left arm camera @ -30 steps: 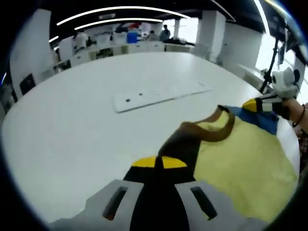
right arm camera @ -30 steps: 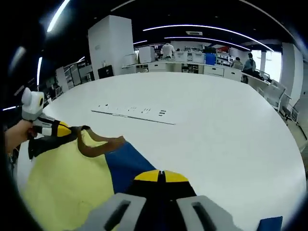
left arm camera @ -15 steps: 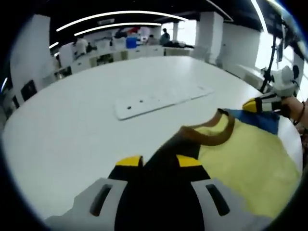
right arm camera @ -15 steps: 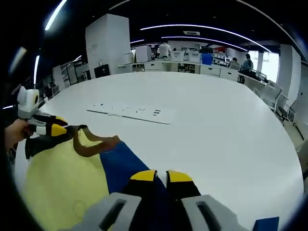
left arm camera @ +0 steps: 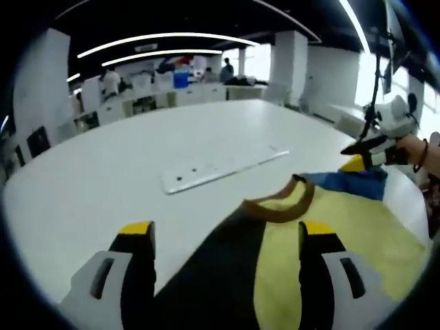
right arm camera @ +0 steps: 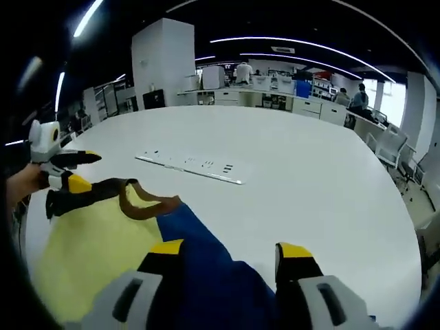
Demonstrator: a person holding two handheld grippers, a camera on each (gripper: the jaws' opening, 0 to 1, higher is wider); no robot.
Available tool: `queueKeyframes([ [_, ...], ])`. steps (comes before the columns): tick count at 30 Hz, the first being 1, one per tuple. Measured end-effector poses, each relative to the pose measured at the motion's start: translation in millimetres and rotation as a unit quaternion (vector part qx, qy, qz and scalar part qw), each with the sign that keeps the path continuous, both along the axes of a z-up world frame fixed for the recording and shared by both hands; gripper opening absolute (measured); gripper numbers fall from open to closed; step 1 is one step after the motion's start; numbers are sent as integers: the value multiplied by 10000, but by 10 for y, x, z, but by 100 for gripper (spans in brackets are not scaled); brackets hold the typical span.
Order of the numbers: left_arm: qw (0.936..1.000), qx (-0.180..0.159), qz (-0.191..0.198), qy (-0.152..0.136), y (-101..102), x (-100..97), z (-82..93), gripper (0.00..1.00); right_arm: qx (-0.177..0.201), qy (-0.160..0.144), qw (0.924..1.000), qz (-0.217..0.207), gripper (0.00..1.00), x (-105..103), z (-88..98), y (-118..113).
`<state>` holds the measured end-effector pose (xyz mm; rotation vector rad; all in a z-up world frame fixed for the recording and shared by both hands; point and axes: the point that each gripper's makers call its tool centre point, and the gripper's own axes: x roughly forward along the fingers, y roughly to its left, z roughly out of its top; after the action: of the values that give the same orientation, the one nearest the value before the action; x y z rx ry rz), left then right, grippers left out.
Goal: Fold the garment on the visible template until the final outline fits inside the template.
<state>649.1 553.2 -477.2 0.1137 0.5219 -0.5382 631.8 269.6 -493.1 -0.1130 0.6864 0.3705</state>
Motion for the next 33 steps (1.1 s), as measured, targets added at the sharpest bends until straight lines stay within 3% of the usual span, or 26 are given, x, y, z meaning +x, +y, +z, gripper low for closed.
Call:
queueKeyframes([
  [4,10000,43,-31,-58,42,-88,64,94,-92,57,9999,126,59,-111,87,-68],
  [9,9999,-3,-44,-130,83,-163,168,99,-547,97,9979,337,61,-237,125,-174],
  [16,9996,61,-163,-242,113,-368,341,99,-623,267,9969,398,61,-471,159,-347],
  [23,9996,-24,-275,-80,111,-616,407,99,-679,333,9967,289,61,-649,217,-564],
  [33,9990,51,-429,-117,122,-922,539,99,-814,597,9946,237,57,-933,41,-837],
])
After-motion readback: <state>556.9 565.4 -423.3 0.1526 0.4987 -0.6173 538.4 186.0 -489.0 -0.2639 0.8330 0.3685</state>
